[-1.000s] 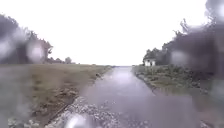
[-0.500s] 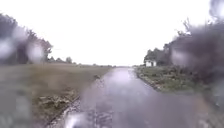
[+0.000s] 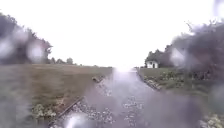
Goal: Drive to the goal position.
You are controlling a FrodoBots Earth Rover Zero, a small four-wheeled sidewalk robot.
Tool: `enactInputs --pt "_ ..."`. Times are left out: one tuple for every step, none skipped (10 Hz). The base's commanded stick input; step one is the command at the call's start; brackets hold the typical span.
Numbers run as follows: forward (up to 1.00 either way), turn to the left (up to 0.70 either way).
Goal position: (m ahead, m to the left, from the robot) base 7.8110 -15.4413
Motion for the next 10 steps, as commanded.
enactInputs --pt "1.00 0.00" --pt "1.00 0.00" --pt "1.00 0.00" --pt "1.00 0.00" --pt "1.00 0.00" --pt "1.00 0.00" --pt "1.00 0.00" --pt "1.00 0.00" --pt "1.00 0.00" --pt "1.00 -0.27"
